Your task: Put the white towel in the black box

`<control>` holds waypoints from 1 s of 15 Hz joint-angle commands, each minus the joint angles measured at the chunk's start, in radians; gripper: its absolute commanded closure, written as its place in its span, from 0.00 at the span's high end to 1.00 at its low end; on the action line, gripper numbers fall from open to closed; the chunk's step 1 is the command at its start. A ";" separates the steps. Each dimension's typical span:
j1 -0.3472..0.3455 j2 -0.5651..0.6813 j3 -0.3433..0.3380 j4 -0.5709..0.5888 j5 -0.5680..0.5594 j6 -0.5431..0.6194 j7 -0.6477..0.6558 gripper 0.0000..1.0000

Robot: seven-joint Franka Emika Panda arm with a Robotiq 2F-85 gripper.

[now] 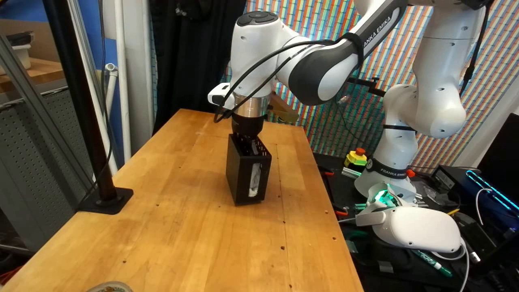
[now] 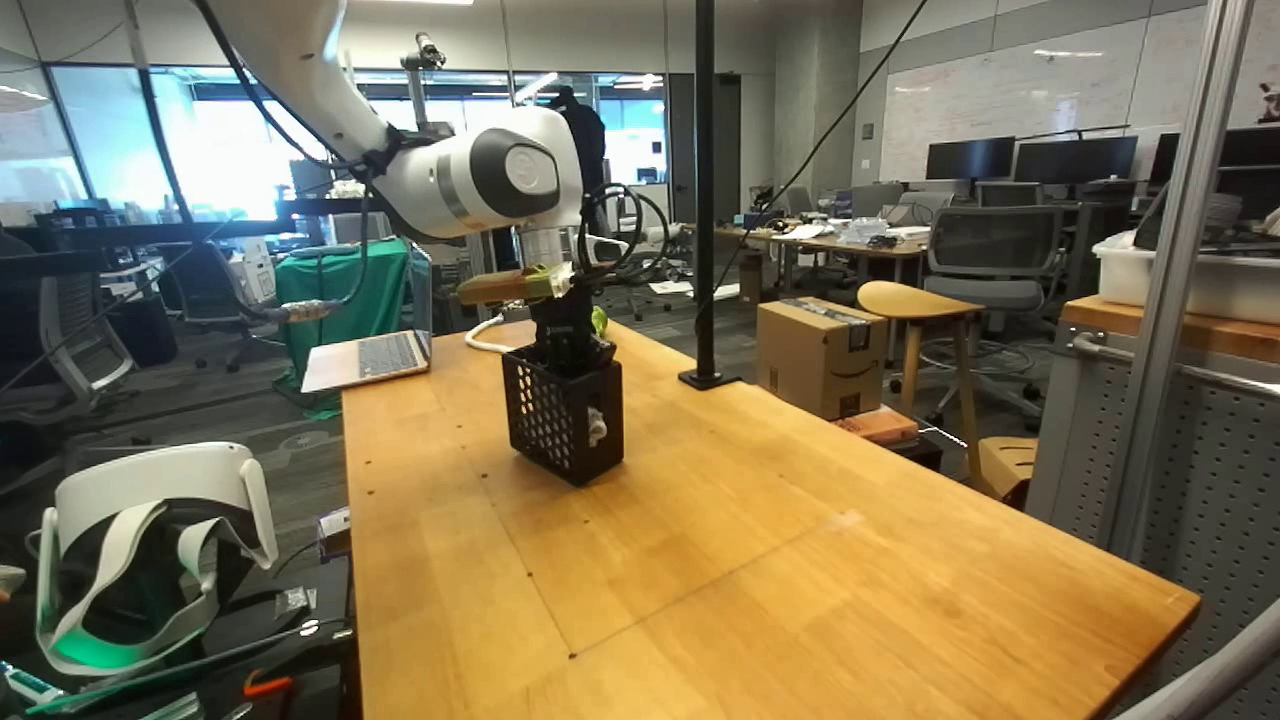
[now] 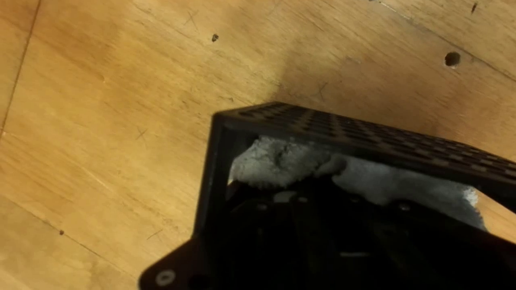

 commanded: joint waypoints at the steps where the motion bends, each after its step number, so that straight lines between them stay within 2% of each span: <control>1: 0.007 0.022 -0.002 0.022 -0.003 -0.003 0.000 0.13; 10: 0.092 -0.114 0.054 0.031 -0.161 -0.097 0.111 0.13; 15: 0.109 -0.171 0.098 0.061 -0.224 -0.180 0.152 0.13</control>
